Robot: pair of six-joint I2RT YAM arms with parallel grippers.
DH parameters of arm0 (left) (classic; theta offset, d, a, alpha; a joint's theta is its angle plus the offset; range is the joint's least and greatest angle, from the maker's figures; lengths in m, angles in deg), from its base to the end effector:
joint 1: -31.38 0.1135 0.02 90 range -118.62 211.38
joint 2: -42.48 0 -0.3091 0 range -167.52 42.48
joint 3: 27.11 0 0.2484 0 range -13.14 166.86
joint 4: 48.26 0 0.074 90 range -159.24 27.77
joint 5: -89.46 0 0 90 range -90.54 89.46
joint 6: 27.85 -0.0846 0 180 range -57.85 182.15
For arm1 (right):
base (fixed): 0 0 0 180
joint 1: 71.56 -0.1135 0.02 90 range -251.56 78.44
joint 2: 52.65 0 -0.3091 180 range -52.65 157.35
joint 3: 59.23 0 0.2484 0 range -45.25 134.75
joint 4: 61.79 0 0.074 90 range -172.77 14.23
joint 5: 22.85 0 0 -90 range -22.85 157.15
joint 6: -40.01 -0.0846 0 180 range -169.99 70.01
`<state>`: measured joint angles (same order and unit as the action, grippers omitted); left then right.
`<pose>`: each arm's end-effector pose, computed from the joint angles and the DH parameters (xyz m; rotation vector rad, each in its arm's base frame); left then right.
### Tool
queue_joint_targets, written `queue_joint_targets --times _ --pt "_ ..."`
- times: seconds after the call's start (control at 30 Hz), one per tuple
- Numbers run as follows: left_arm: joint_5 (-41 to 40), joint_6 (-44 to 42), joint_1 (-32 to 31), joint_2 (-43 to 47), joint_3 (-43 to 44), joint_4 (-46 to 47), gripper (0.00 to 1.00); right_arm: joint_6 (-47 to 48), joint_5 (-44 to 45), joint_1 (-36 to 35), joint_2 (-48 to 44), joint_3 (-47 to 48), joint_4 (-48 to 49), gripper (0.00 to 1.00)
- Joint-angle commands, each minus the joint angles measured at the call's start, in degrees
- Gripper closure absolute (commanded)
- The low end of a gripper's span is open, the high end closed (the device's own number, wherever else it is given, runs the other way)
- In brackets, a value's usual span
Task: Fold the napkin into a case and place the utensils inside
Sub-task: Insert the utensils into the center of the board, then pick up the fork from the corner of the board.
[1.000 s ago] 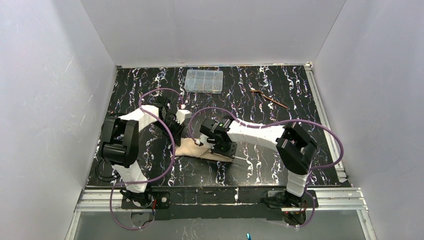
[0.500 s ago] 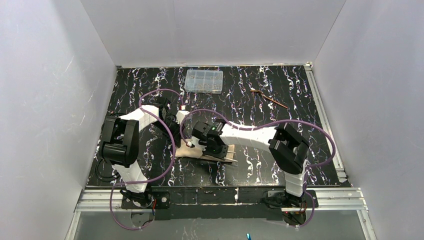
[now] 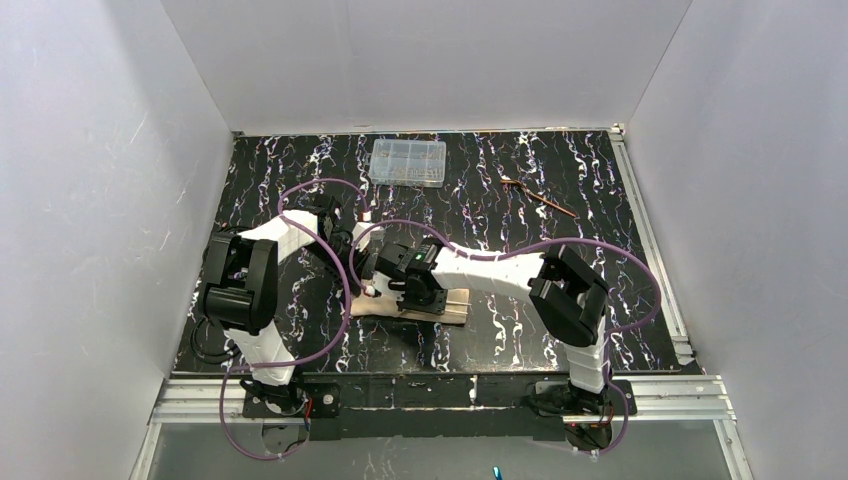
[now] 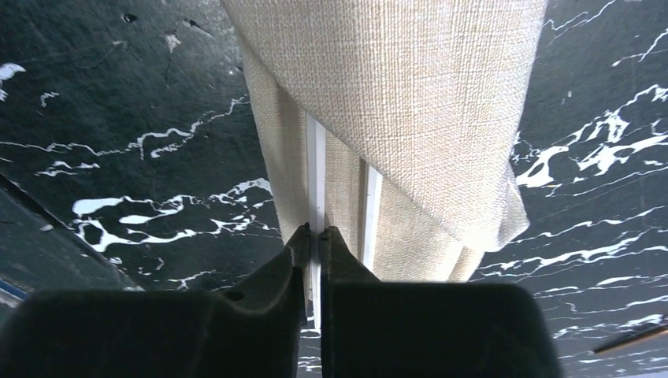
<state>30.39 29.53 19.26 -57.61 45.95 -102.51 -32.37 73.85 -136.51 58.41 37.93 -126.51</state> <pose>0.3014 -0.1092 0.1601 1.1239 2.5752 -0.7267 0.1797 0.3613 0.1874 -1.9091 2.2000 -0.0397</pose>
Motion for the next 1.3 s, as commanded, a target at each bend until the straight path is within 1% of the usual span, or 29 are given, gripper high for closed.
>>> queue_joint_targets --times 0.0,0.1,0.13,0.17,0.2,0.3,0.4,0.5,0.53,0.57,0.6,0.7,0.77,0.83,0.87,0.9,0.93,0.97,1.0,1.07,1.17,1.27 --pt "1.5 -1.3 -0.3 -0.3 0.9 -2.4 0.84 1.2 1.5 -0.2 -0.7 1.8 0.7 0.8" --pt "1.3 -1.5 -0.3 -0.4 0.9 -2.5 0.85 0.7 0.2 -0.3 -3.4 0.4 1.2 0.56" --pt "1.2 -1.6 -0.3 -0.5 1.1 -2.6 0.85 0.4 -0.4 -0.3 -4.4 0.0 1.4 0.38" --pt "1.1 -1.6 -0.3 -0.6 1.1 -2.7 0.85 -0.1 -1.0 -0.3 -5.8 -0.4 1.6 0.06" --pt "1.1 -1.6 -0.3 -0.7 1.1 -2.7 0.85 -0.5 -1.5 -0.3 -6.9 -0.5 1.7 0.02" --pt "1.0 -1.6 -0.3 -0.6 1.2 -2.9 0.85 -2.2 -1.0 -0.2 -10.1 -0.6 2.0 0.01" --pt "0.9 -1.7 -0.3 -0.5 1.6 -3.3 0.86 -3.7 1.5 0.2 -13.9 -0.4 3.2 0.01" --pt "1.1 -1.7 -0.3 -0.5 2.4 -4.0 0.86 -6.8 9.4 2.4 -18.2 -0.6 7.2 0.01" --pt "1.3 -1.7 -0.3 -0.5 2.6 -4.3 0.86 -9.7 13.5 3.9 -19.8 -1.0 9.1 0.01" --pt "1.6 -1.5 -0.3 -0.5 3.0 -4.7 0.86 -13.1 17.8 5.9 -21.3 -1.4 11.8 0.01" --pt "1.9 -1.2 -0.3 -0.5 3.5 -5.1 0.85 -16.4 19.6 9.4 -22.9 -2.0 14.3 0.01" --pt "2.2 -0.4 -0.2 -0.1 4.7 -6.3 0.79 -24.8 10.0 24.6 -26.7 -5.6 24.3 0.01" --pt "2.2 -0.2 0.0 0.7 5.7 -7.4 0.72 -27.7 11.5 31.8 -26.2 -7.6 29.4 0.01" --pt "2.2 0.0 0.4 1.7 7.1 -9.0 0.69 -28.2 14.8 36.1 -22.0 -5.6 30.3 0.01" --pt "2.3 0.1 0.7 2.4 7.8 -9.6 0.64 -27.8 16.4 37.6 -18.8 -3.0 29.9 0.01" --pt "2.3 0.1 0.9 3.0 8.5 -10.4 0.46 -27.2 18.0 38.7 -15.4 -0.8 29.3 0.01" --pt "2.4 0.0 1.1 3.6 9.3 -11.3 0.17 -27.1 19.2 39.8 -12.0 1.9 28.5 0.01" --pt "2.4 -0.1 1.2 4.0 10.5 -12.3 0.04 -27.3 19.2 41.2 -8.7 4.2 27.9 0.01" --pt "2.4 -0.2 1.4 4.8 11.4 -13.3 0.02 -27.6 18.0 42.6 -4.7 6.5 27.5 0.01" --pt "2.8 -0.4 1.9 5.9 13.0 -15.2 0.02 -25.7 17.0 44.3 0.1 9.7 28.9 0.01" --pt "3.8 -0.8 2.7 7.1 15.5 -19.3 0.02 -15.0 17.9 44.8 5.8 12.6 31.7 0.01" --pt "4.9 -0.8 3.6 8.0 18.0 -22.1 0.02 -6.8 17.6 45.3 11.3 18.5 28.8 0.02"
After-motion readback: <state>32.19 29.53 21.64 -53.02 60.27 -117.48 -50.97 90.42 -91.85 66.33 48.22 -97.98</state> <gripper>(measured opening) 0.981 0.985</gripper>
